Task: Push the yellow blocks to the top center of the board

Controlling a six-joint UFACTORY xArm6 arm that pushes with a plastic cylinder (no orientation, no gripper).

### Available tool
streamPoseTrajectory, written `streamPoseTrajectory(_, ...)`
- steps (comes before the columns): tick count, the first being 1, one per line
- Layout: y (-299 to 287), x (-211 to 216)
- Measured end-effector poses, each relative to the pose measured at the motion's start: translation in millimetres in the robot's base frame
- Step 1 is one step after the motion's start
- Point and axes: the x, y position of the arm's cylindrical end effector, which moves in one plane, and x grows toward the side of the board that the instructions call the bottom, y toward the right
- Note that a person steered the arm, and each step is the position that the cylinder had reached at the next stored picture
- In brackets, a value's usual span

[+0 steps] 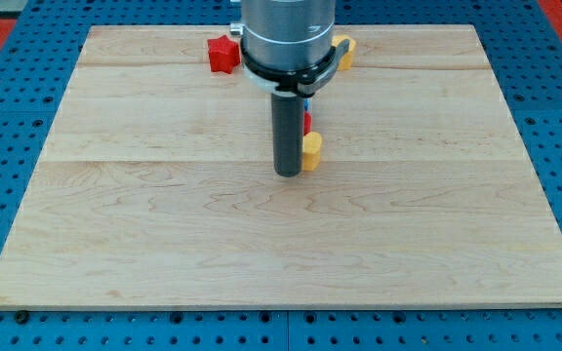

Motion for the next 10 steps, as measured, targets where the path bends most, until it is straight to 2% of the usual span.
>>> streamPoseTrajectory(2,61.3,-21.1)
streamPoseTrajectory(3,68.8,-44.4)
streamPoseTrajectory(5,57.5,-49.9)
streamPoseTrajectory(6,59.2,-76.0)
streamPoseTrajectory(8,115.0,-127.2)
streamPoseTrajectory(10,127.8,-180.9)
